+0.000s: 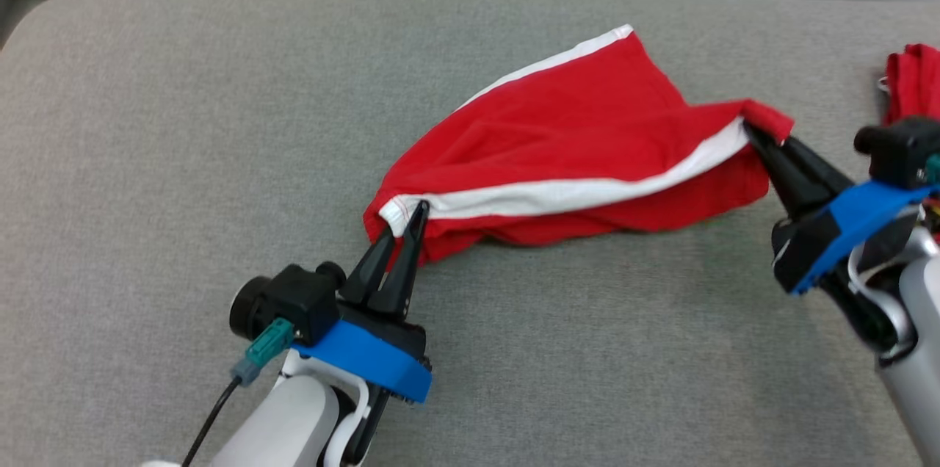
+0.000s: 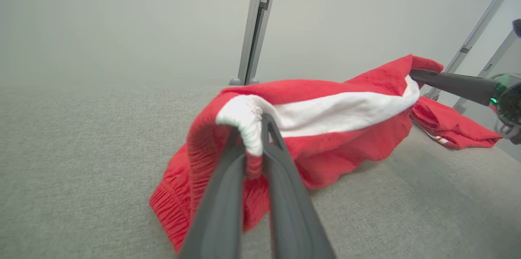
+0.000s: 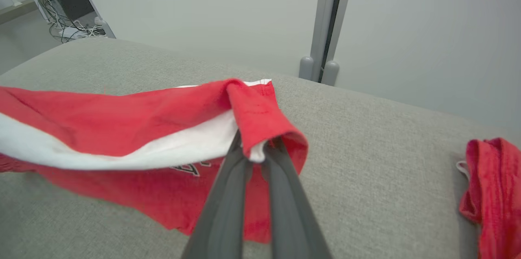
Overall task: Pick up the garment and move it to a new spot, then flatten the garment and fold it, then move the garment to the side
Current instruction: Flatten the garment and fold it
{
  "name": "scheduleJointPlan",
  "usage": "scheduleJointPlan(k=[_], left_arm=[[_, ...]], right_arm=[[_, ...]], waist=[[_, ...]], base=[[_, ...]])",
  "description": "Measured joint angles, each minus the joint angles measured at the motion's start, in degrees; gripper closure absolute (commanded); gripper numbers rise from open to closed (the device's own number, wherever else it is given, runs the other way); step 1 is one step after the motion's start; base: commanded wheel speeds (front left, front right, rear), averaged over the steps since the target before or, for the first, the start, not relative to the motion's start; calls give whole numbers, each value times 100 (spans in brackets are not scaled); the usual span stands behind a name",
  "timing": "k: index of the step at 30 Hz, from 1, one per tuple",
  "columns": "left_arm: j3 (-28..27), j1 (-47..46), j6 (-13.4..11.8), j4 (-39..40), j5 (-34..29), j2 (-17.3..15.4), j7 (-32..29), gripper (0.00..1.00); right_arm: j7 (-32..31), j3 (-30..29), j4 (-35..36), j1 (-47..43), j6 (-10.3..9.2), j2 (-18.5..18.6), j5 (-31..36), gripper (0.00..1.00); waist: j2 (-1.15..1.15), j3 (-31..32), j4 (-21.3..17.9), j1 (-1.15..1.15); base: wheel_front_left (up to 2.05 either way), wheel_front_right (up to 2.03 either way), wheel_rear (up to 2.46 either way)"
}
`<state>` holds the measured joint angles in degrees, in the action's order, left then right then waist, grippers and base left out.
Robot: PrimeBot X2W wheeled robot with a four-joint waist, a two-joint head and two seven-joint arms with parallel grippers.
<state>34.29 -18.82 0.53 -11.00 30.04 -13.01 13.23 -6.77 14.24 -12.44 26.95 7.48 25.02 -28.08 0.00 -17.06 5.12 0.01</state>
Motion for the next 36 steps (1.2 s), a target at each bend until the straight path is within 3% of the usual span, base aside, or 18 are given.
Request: scheduleJointPlan(k=[12,19,20,21,22,23,28,36], left_arm=[[1,-721,202,-623,26,345,76,100],[-34,-1055,304,-1080,53,616,148,100],[-47,-1079,312,-1129,58,638,151,100],[-67,-1095,312,-1172,57,659,154,100],[-86,-1101,312,-1217,56,687,158,53],[-99,-1107,312,-1246,53,713,159,0],[-230,-1076,302,-1220,-54,778,175,0],[-664,-292,146,-555,-299,695,176,0]], right_arm=[[-172,764,-1668,1921,0,94,-197,100],[68,1062,-2669,2670,1,-27,-347,100],[124,1114,-2783,2730,0,-58,-363,80],[176,1167,-2893,2778,0,-96,-378,37],[250,1214,-2978,2813,0,-122,-410,0],[324,1263,-3045,2842,1,-132,-450,0],[649,1563,-3221,2880,0,-68,-616,0],[1047,1836,-3273,2458,0,396,-995,0]], waist=[[0,-553,454,0],[0,-776,642,0],[0,-791,650,0],[0,-799,652,0],[0,-799,652,0],[0,-796,650,0],[0,-694,617,0],[0,-369,577,-2]], base=[[0,0,0],[0,0,0],[0,0,0],[0,0,0],[0,0,0],[0,0,0],[0,0,0],[0,0,0]])
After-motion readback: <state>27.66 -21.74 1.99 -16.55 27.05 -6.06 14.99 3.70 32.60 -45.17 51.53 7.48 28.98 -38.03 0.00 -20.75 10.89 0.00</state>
